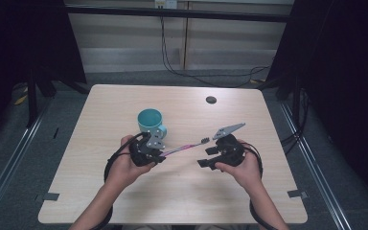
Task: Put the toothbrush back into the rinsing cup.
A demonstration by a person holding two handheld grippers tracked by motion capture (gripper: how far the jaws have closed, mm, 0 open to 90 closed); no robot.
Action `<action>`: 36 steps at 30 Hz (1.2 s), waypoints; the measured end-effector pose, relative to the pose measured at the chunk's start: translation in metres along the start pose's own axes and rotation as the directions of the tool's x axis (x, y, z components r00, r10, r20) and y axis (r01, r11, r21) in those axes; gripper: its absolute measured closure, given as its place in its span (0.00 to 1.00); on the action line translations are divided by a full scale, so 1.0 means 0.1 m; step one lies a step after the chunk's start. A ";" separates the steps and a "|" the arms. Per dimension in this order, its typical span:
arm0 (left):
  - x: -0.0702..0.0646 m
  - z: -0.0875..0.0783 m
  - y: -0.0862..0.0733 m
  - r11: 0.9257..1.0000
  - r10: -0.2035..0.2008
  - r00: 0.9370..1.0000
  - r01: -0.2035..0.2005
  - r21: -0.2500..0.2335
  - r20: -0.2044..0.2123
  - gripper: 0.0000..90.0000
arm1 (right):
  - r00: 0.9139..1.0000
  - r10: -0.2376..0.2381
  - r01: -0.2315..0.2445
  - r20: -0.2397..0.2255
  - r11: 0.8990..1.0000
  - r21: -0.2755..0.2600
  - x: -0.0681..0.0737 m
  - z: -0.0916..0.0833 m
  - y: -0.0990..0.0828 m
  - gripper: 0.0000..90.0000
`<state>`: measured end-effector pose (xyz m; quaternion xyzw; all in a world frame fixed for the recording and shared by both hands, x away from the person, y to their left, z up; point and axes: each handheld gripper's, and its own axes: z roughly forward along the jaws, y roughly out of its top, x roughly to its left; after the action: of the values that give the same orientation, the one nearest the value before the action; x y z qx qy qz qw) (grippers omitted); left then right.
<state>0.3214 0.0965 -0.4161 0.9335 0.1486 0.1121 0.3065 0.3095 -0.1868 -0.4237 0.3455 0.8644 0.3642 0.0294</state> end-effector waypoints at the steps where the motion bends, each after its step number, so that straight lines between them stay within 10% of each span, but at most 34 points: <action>1: 0.00 0.00 0.00 1.000 0.001 1.000 -0.001 0.000 0.000 0.88 | 1.000 0.000 0.000 -0.002 1.000 -0.002 0.00 0.02 -0.01 0.44; 23: -0.06 -0.01 0.02 0.999 -0.006 1.000 0.006 -0.047 0.000 0.88 | 0.991 0.119 -0.125 -0.060 0.988 -0.092 -0.03 0.19 -0.08 0.39; 36: -0.10 0.01 0.07 0.997 -0.001 1.000 0.002 -0.071 0.012 0.88 | 0.979 0.173 -0.191 -0.107 0.965 -0.182 -0.04 0.17 -0.01 0.37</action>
<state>0.3136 0.0874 -0.4139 0.9226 0.1433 0.1113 0.3405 0.3171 -0.1796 -0.4381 0.4023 0.7902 0.4621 -0.0103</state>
